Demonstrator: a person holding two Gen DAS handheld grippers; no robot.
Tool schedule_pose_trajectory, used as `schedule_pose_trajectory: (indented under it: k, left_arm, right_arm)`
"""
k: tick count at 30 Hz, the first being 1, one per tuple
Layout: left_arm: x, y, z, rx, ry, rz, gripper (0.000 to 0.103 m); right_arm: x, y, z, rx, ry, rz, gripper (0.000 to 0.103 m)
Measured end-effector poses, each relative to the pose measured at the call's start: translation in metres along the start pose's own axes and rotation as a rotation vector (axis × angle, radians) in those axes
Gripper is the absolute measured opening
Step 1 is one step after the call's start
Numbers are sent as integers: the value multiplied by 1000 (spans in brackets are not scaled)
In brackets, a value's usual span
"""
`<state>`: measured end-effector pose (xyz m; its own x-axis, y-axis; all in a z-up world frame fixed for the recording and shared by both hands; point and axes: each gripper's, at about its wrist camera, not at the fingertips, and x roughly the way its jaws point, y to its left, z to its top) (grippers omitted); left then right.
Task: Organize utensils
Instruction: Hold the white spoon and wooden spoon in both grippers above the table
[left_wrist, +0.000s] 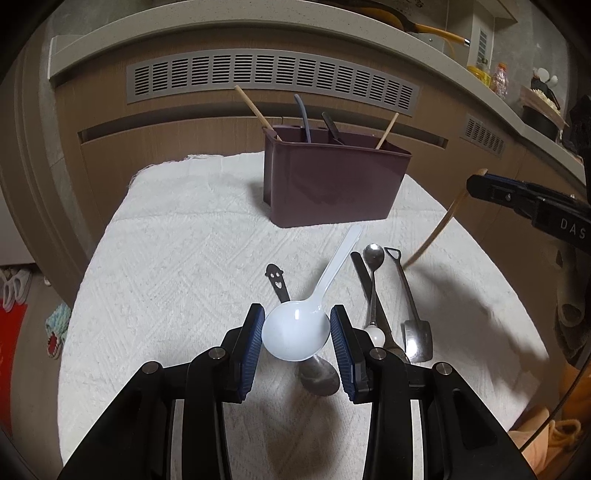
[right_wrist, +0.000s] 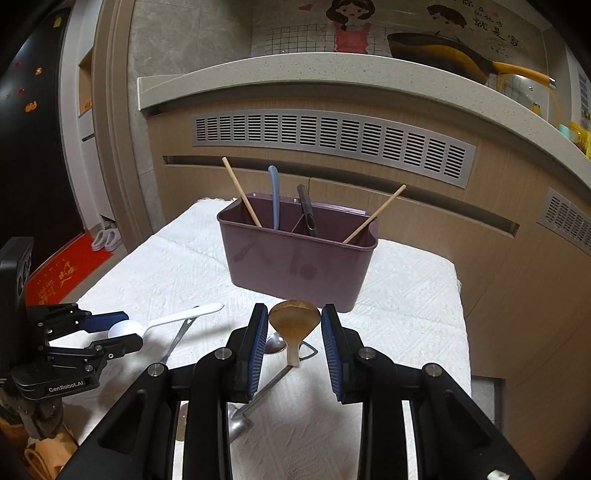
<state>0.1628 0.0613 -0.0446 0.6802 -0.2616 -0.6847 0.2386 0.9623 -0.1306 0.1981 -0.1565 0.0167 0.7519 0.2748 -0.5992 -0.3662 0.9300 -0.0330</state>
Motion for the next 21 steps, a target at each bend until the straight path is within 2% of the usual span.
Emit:
schedule_pose_trajectory:
  k: [6, 8, 14, 18, 21]
  left_arm:
    - [-17, -12, 6, 82, -8, 12, 38]
    - [-21, -19, 6, 98, -4, -12, 38]
    - [-30, -57, 6, 224, -22, -64, 38]
    - [-32, -67, 10, 245, -32, -87, 38]
    - [-30, -67, 11, 253, -33, -74, 38]
  right_arm:
    - [-17, 1, 1, 5, -31, 26, 28]
    - [-23, 6, 0, 3, -34, 65, 28]
    - [-27, 9, -4, 12, -35, 97, 28]
    - [-25, 5, -9, 22, -10, 95, 28]
    - [-26, 0, -13, 33, -5, 87, 28]
